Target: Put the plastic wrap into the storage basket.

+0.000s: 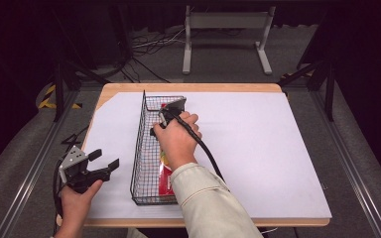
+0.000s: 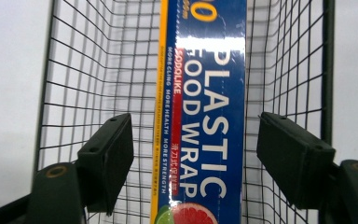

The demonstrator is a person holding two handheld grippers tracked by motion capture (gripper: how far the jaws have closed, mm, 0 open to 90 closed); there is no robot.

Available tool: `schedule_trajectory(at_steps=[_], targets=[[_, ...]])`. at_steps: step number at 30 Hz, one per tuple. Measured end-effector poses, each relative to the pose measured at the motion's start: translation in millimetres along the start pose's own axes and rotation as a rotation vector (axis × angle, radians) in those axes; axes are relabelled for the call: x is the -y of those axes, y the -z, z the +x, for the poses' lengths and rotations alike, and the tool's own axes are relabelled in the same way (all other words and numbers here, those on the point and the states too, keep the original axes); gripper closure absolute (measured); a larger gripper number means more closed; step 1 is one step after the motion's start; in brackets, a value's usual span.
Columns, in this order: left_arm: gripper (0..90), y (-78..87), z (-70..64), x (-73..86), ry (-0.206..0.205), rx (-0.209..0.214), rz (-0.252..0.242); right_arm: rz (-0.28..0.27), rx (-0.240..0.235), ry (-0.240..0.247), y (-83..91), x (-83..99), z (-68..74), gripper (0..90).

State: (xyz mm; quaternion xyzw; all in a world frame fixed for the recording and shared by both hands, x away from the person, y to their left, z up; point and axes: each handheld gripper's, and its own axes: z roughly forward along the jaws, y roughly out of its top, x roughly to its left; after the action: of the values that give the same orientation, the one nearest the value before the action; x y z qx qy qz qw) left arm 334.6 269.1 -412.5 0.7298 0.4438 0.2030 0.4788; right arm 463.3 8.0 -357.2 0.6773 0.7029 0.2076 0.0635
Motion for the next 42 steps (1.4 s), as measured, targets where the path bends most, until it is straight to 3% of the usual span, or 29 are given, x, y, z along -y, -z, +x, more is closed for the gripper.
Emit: schedule_trajectory(at_steps=[11,19,25,31,38,42], targets=[[22.2,-1.4,0.0,0.2,-0.001,-0.004,0.006,-0.117,-0.091,0.082,30.9,3.7,-5.8,26.6],[22.2,-1.8,-0.1,-0.2,0.000,-0.006,0.005,-0.148,-0.138,0.116,47.3,6.1,-12.2,26.6],[22.2,-1.4,0.1,-0.2,0.001,-0.004,0.005,-0.181,-0.136,0.139,58.8,7.5,-20.1,25.5],[22.2,-2.4,-0.1,0.0,-0.004,-0.005,0.006,-0.207,-0.158,0.179,69.6,12.3,-32.3,24.6],[22.1,-2.5,-0.1,0.0,-0.004,-0.003,0.007,-0.254,-0.177,0.312,81.2,18.8,-52.5,21.2],[22.1,-2.7,0.0,0.1,-0.004,-0.002,0.012,-0.268,-0.214,0.327,93.1,22.4,-72.1,20.5]])
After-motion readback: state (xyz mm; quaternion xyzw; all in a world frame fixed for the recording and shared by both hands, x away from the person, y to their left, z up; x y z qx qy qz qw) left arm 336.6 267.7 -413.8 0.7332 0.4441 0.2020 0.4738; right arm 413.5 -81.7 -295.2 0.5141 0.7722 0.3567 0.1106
